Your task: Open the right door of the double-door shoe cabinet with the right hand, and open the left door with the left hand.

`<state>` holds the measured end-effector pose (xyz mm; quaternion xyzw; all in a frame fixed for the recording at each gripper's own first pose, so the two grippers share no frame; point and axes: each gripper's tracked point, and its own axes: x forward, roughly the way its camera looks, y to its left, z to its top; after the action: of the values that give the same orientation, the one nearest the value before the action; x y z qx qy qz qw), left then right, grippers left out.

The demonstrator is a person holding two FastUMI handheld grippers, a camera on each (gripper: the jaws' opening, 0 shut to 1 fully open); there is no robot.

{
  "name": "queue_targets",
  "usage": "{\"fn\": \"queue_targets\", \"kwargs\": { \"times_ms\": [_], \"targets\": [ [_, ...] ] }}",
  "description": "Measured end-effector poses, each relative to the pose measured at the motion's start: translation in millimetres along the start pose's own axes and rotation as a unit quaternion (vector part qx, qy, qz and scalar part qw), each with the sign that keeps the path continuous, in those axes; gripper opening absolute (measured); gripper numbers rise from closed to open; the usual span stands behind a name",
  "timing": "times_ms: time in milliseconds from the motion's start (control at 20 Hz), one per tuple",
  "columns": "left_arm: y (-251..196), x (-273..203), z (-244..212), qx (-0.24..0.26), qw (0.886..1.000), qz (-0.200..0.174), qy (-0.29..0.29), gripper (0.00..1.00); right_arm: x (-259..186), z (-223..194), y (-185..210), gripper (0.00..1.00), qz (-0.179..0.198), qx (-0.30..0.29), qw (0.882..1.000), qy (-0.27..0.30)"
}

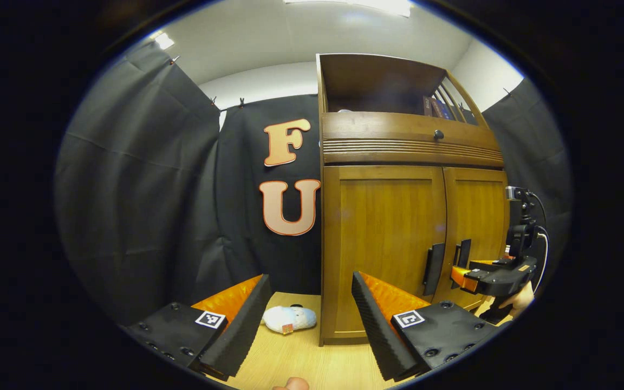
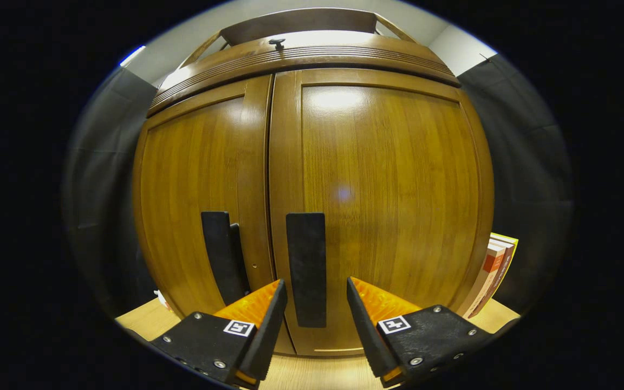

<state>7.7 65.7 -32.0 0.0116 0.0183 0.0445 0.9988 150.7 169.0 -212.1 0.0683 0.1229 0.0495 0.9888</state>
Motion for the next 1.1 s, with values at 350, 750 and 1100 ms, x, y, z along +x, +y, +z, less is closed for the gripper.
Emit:
{"fn": "queue_targets", "kwargs": {
  "times_ms": [350, 750, 1100],
  "targets": [
    [-1.6, 1.0, -1.4, -0.002, 1.000, -0.003, 0.001, 0.93, 11.2, 0.3, 3.4, 0.46, 0.003, 0.016, 1.000, 0.001],
    [-1.8, -7.6, 0.0, 0.002, 1.000, -0.002, 0.001, 0.93, 7.7, 0.4, 6.1, 0.31, 0.010, 0.021, 1.000, 0.002],
    [-2.6, -20.5, 1.3, -0.002, 1.000, -0.001, 0.001, 0.97, -22.2, -2.2, 1.9, 0.27, 0.024, 0.017, 1.000, 0.006]
  ]
}}
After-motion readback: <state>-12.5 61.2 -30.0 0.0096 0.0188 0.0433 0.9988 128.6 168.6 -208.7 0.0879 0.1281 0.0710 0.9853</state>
